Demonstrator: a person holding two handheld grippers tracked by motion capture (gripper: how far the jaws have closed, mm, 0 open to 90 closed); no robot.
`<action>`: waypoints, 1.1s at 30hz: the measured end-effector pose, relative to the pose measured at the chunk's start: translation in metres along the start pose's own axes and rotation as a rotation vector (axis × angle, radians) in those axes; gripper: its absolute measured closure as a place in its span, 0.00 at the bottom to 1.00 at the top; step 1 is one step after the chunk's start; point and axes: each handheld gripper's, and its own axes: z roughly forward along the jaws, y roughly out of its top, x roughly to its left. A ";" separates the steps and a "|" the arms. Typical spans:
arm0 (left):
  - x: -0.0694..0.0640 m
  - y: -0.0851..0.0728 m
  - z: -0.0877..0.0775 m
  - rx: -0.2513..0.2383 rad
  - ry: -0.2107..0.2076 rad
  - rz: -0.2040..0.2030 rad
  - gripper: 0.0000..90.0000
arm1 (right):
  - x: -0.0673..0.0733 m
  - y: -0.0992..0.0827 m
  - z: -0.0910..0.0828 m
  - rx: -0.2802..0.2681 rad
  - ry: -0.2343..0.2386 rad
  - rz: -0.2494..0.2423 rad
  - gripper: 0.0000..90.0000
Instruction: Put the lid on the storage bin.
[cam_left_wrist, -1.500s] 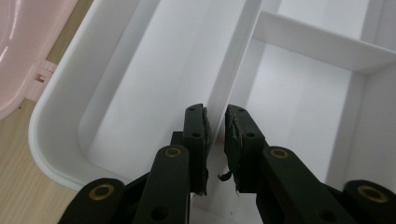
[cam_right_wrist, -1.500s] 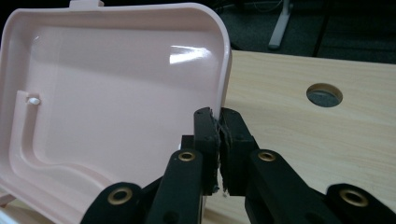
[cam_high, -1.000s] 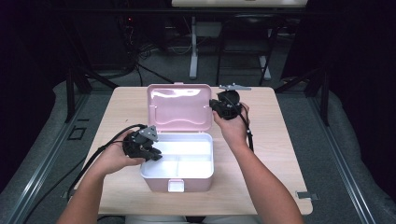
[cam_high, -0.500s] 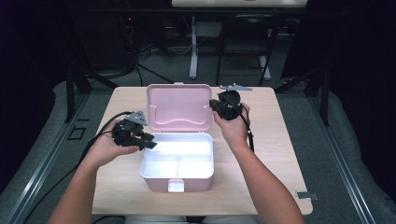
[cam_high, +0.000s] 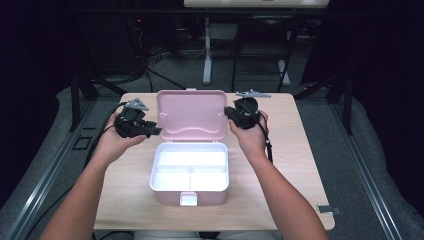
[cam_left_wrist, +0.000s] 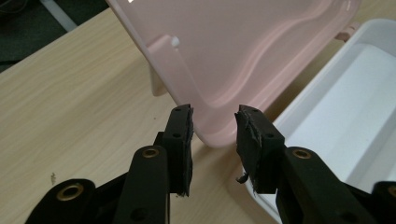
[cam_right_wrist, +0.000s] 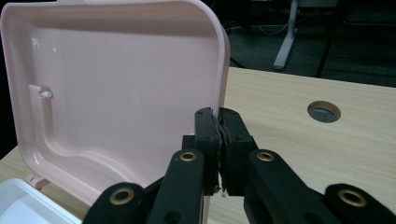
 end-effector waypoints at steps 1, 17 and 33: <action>0.001 0.002 0.000 -0.011 0.009 -0.006 0.72 | 0.000 0.000 0.000 -0.001 0.001 0.002 0.97; 0.014 0.018 0.006 -0.083 0.087 -0.093 0.74 | 0.001 -0.001 -0.004 -0.010 0.008 -0.009 0.97; 0.020 0.021 0.014 -0.111 0.070 -0.170 0.86 | 0.001 -0.003 -0.008 -0.020 0.021 -0.006 0.96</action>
